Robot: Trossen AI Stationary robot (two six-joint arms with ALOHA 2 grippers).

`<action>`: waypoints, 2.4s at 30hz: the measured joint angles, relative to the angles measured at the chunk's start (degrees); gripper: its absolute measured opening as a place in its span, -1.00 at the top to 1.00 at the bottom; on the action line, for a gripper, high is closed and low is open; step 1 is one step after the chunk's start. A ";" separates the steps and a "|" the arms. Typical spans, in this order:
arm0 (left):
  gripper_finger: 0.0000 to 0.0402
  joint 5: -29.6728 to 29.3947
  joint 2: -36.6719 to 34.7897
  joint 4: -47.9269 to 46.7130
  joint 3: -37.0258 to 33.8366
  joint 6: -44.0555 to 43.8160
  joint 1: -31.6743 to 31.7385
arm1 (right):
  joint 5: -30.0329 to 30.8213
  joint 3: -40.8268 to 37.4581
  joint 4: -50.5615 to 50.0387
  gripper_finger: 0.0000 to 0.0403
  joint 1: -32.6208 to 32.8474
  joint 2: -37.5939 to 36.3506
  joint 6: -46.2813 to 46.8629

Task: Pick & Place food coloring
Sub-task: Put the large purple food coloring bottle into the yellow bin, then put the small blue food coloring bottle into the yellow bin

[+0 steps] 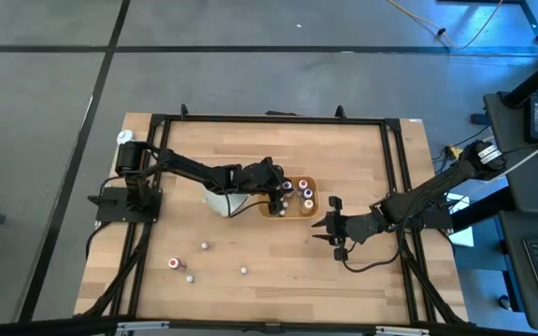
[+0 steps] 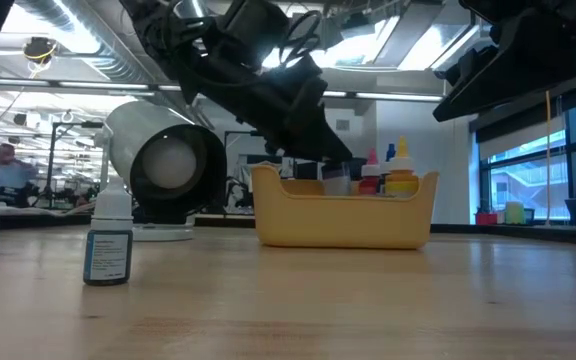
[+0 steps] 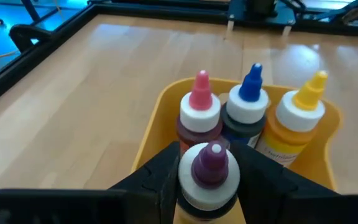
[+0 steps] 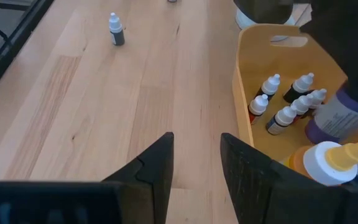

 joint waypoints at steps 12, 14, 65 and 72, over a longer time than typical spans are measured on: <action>0.29 -0.02 0.55 0.00 0.00 0.13 -0.18 | 0.00 -0.07 -0.04 0.33 0.00 0.00 -0.03; 0.29 -0.03 0.55 0.00 0.00 0.13 -0.18 | 0.00 -0.07 -0.04 0.33 0.01 0.00 -0.03; 0.27 8.89 -10.90 -33.44 -0.04 -3.14 -37.03 | -0.02 -0.11 0.89 0.33 0.01 0.00 3.38; 0.26 5.45 -10.90 -33.23 -0.04 2.59 -36.55 | -0.02 -0.11 0.87 0.33 0.00 0.00 3.31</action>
